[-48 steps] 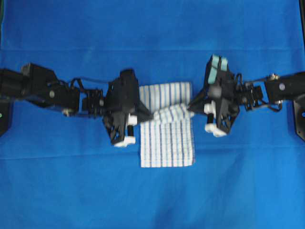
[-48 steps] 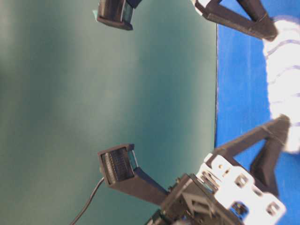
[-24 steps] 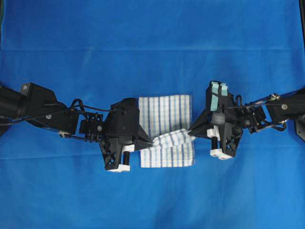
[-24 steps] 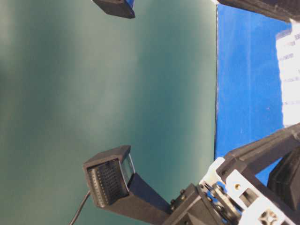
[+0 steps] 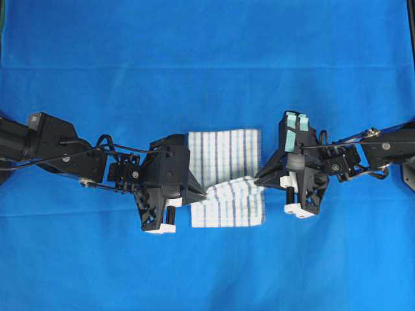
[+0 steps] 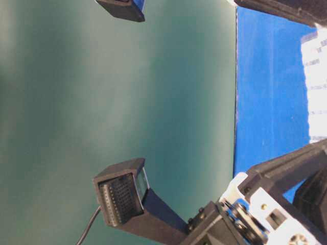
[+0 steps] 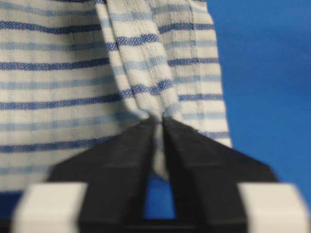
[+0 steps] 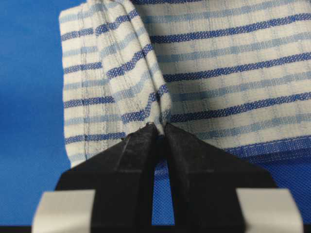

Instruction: Fold the blue towel.

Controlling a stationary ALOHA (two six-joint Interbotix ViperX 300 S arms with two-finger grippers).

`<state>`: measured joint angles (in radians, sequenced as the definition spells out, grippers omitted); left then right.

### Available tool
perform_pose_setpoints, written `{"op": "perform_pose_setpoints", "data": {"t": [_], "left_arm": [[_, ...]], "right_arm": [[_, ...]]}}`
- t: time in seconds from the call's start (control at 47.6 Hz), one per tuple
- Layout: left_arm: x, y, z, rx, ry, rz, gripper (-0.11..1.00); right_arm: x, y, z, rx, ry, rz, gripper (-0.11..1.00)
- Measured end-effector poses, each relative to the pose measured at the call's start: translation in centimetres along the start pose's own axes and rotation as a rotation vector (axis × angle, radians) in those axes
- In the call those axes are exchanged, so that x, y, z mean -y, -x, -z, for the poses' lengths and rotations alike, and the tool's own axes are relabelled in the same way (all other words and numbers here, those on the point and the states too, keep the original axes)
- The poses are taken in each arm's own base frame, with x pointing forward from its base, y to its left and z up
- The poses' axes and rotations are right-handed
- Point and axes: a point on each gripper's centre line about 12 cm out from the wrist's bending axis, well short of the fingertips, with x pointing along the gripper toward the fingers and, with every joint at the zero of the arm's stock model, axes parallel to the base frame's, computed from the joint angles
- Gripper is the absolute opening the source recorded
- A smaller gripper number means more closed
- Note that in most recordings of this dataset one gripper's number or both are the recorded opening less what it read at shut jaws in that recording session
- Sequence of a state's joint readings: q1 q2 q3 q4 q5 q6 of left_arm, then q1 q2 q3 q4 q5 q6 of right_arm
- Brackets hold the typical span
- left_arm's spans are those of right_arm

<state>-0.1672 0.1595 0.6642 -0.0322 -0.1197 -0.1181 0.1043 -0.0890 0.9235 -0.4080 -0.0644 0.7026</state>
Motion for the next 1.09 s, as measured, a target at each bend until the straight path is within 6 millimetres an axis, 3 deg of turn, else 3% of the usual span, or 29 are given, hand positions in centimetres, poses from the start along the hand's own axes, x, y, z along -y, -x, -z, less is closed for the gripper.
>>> {"op": "perform_pose_setpoints", "data": {"t": [0.147,0.21,0.273,0.441,0.609,0.903,1.092], "left_arm": [[0.3,0.1,0.2,-0.005,-0.005,0.005,0.53],[0.2,0.2,0.5,-0.017,-0.009,0.002,0.71],[0.1,0.6,0.3,-0.023,-0.011,0.001,0.80],[-0.7,2.6,-0.4,-0.039,0.005,-0.018,0.77],[-1.0,5.8,-2.0,-0.006,-0.017,-0.022,0.77],[-0.9,13.3,-3.7,0.165,-0.080,-0.016,0.77],[-1.7,18.0,-3.3,0.287,-0.064,-0.034,0.77]], "right_arm": [[-0.5,-0.1,0.1,-0.009,0.005,-0.007,0.62],[-0.7,-0.1,0.1,-0.016,0.011,-0.005,0.65],[-0.9,0.0,-0.3,-0.017,0.014,0.001,0.59],[-1.6,1.2,-2.2,0.016,0.029,0.010,0.58],[-2.2,3.8,-4.3,0.063,0.050,0.026,0.58],[-2.2,10.4,-7.1,0.191,0.074,0.062,0.58],[-1.8,14.6,-7.0,0.293,0.105,0.065,0.58]]}}
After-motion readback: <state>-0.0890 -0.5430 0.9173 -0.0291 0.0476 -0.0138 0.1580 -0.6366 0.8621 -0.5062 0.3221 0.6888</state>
